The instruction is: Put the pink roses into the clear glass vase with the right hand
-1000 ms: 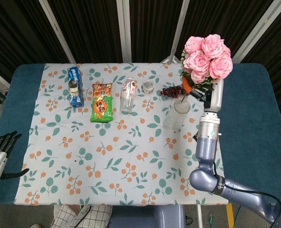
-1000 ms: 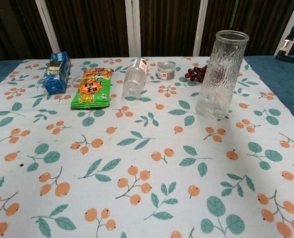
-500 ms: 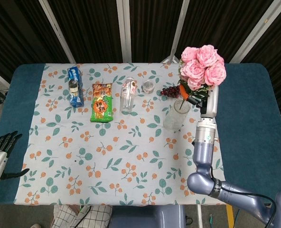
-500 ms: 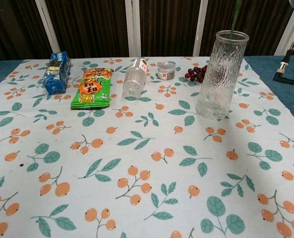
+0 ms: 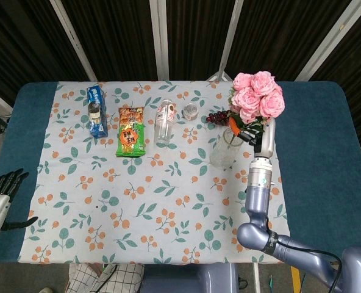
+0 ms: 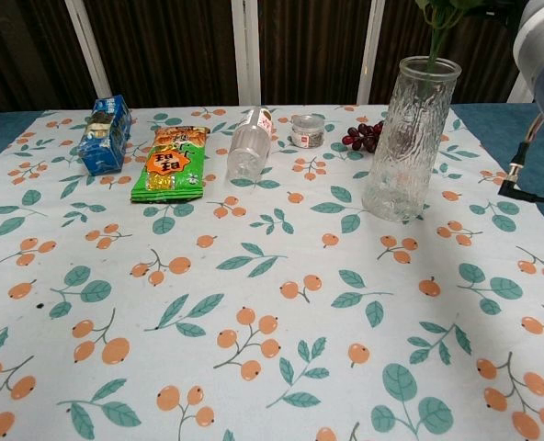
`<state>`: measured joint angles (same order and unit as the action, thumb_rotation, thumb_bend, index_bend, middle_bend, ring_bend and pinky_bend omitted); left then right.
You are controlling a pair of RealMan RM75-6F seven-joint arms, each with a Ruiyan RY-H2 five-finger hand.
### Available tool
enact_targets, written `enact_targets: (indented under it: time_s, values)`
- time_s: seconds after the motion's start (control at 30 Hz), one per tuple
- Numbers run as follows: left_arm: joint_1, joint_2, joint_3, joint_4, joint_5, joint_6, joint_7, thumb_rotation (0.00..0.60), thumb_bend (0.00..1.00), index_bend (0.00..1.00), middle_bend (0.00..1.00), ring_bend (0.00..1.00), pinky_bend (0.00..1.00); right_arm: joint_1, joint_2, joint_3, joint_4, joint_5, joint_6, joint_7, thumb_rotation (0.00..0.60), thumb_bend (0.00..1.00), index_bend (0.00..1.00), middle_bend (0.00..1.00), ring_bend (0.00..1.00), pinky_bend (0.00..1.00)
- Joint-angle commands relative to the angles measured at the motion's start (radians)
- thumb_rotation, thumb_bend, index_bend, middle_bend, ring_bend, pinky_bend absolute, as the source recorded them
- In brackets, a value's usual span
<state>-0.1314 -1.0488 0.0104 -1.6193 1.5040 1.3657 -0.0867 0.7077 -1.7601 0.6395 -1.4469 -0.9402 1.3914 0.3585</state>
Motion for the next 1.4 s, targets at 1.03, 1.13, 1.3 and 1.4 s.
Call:
enact_targets:
  time_s: [1.03, 1.13, 1.3, 1.4]
  values:
    - [-0.001, 0.001, 0.0, -0.003, 0.001, 0.0, -0.005, 0.6, 0.0, 0.0, 0.0, 0.0, 0.0, -0.033, -0.061, -0.053, 0.065, -0.055, -0.022, -0.019, 0.6, 0.31, 0.15, 0.25, 0.22, 0.11]
    - [-0.001, 0.001, 0.001, -0.003, 0.001, 0.0, -0.005, 0.6, 0.0, 0.0, 0.0, 0.0, 0.0, -0.039, -0.052, -0.055, 0.048, -0.057, -0.024, -0.034, 0.6, 0.31, 0.13, 0.24, 0.2, 0.1]
    - [0.0, 0.002, 0.001, -0.004, 0.001, 0.002, -0.006, 0.6, 0.0, 0.0, 0.0, 0.0, 0.0, -0.053, -0.041, -0.059, 0.023, -0.054, -0.026, -0.052, 0.6, 0.31, 0.12, 0.23, 0.2, 0.09]
    - [0.0, 0.002, 0.001, -0.004, 0.001, 0.003, -0.005, 0.6, 0.0, 0.0, 0.0, 0.0, 0.0, -0.066, -0.035, -0.066, 0.006, -0.057, -0.023, -0.056, 0.6, 0.31, 0.11, 0.23, 0.2, 0.09]
